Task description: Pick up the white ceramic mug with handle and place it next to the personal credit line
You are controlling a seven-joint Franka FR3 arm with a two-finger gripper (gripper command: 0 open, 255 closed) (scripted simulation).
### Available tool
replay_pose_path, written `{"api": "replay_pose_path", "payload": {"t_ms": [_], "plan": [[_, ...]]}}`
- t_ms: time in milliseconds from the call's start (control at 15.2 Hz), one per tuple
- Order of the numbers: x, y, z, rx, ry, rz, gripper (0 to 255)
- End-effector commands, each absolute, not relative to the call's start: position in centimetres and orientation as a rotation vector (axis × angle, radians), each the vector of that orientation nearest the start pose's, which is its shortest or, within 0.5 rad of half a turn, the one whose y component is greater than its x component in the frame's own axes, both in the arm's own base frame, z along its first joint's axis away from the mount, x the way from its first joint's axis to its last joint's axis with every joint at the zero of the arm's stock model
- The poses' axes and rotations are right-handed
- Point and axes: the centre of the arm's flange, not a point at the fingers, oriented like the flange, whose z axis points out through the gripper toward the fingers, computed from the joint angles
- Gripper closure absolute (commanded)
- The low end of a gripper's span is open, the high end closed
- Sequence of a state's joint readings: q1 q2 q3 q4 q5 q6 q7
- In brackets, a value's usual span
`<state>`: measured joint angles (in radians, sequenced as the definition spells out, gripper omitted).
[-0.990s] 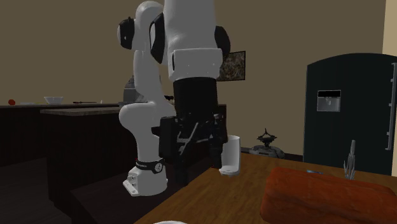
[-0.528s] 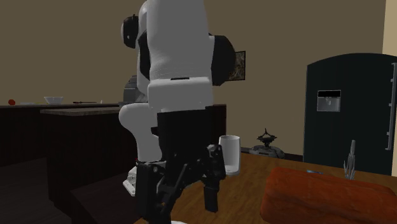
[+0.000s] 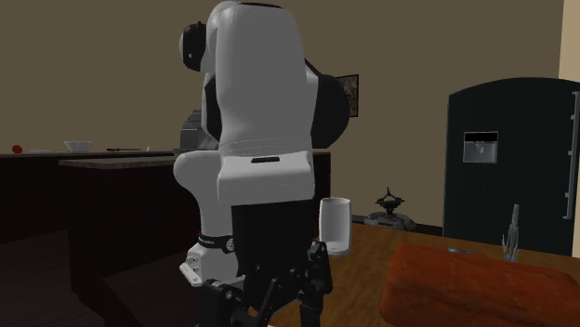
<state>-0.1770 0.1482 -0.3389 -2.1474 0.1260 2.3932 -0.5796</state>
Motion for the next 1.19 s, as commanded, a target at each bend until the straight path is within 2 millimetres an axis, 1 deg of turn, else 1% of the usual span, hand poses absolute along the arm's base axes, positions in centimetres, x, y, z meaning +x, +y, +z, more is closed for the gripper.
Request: {"api": "replay_pose_path", "payload": {"t_ms": [0, 264, 330, 924, 1122], "plan": [[49.6, -27.7, 34.6, -3.157, 0.029, -0.180, 0], [49.6, -27.7, 34.6, -3.157, 0.029, -0.180, 0], [49.6, -27.7, 34.6, -3.157, 0.029, -0.180, 255], [49.6, -27.7, 34.6, -3.157, 0.029, -0.180, 255], [49.6, -27.7, 36.2, -3.157, 0.029, -0.180, 255]]}}
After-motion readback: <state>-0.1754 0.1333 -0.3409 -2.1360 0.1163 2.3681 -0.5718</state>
